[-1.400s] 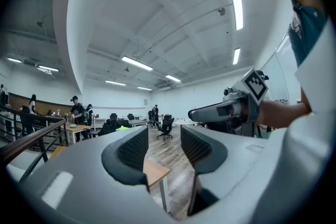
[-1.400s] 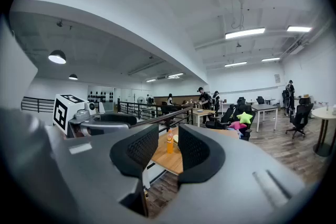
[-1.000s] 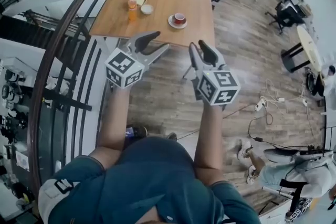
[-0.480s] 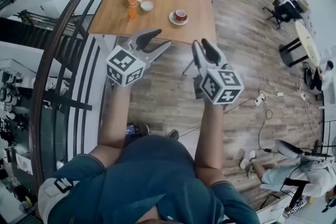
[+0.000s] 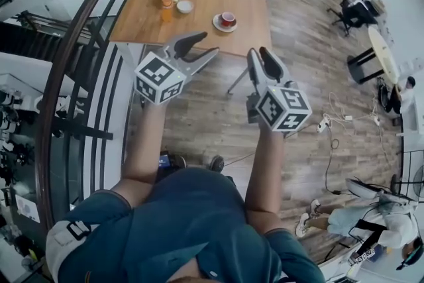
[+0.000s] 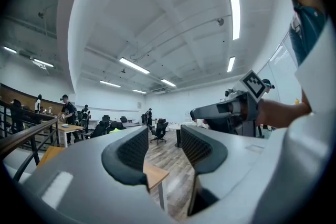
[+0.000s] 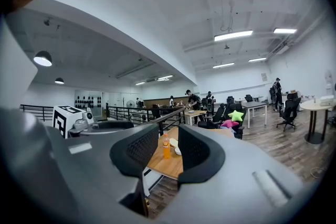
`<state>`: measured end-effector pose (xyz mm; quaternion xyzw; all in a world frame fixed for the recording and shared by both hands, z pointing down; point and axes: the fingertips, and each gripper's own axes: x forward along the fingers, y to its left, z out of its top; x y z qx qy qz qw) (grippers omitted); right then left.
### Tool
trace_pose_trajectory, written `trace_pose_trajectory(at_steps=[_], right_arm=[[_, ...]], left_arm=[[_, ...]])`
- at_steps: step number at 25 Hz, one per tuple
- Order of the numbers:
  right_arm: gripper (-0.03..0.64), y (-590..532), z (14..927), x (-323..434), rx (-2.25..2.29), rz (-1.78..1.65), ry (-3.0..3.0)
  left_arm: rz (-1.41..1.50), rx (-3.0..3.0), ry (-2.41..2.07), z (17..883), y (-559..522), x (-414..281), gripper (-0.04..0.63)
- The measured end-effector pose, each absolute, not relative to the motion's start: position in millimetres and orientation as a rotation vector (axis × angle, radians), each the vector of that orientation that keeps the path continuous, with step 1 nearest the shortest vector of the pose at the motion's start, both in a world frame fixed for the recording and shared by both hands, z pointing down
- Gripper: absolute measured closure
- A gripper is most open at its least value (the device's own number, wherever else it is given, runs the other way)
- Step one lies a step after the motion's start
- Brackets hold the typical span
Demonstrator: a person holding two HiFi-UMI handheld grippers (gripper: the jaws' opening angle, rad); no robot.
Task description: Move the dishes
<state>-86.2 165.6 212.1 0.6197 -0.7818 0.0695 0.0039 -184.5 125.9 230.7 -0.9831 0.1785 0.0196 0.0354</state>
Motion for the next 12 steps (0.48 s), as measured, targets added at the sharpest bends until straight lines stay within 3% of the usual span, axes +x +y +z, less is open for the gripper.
trace_pose_trajectory(at_steps=[12], right_arm=[[0.517, 126.1, 221.9, -60.4, 1.869, 0.257, -2.538]], left_arm=[[0.007, -2.987, 0.681, 239.2, 97.1, -173.7, 0.410]])
